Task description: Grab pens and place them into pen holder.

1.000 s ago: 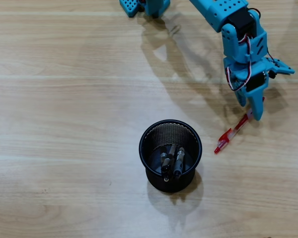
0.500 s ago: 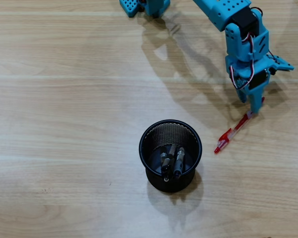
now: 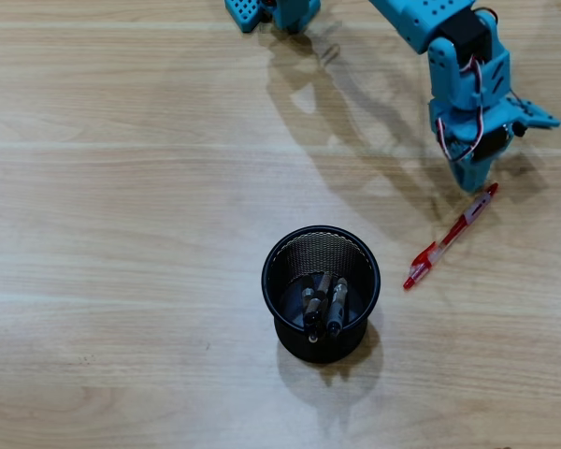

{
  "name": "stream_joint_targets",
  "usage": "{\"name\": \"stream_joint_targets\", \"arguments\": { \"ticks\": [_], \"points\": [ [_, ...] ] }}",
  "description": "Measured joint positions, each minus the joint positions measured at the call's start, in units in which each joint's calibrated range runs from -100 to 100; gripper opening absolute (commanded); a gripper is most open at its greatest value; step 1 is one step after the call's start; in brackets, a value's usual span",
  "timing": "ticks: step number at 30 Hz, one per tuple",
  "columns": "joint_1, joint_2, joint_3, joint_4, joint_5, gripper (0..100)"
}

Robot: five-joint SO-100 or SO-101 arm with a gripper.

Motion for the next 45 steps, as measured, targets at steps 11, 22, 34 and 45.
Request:
{"name": "stream_joint_targets", "arguments": {
  "ticks": [11,22,34,45],
  "points": [
    [3.9,-15.8,-5.9,-5.1,-22.6,2],
    [4.6,-9.5,-5.4,-13.3,-49.3,2],
    [4.5,-3.0,2.0,-13.3,-60.9,2],
    [5.7,-2.3,5.8,-12.9,-65.7,6]
  ]
}}
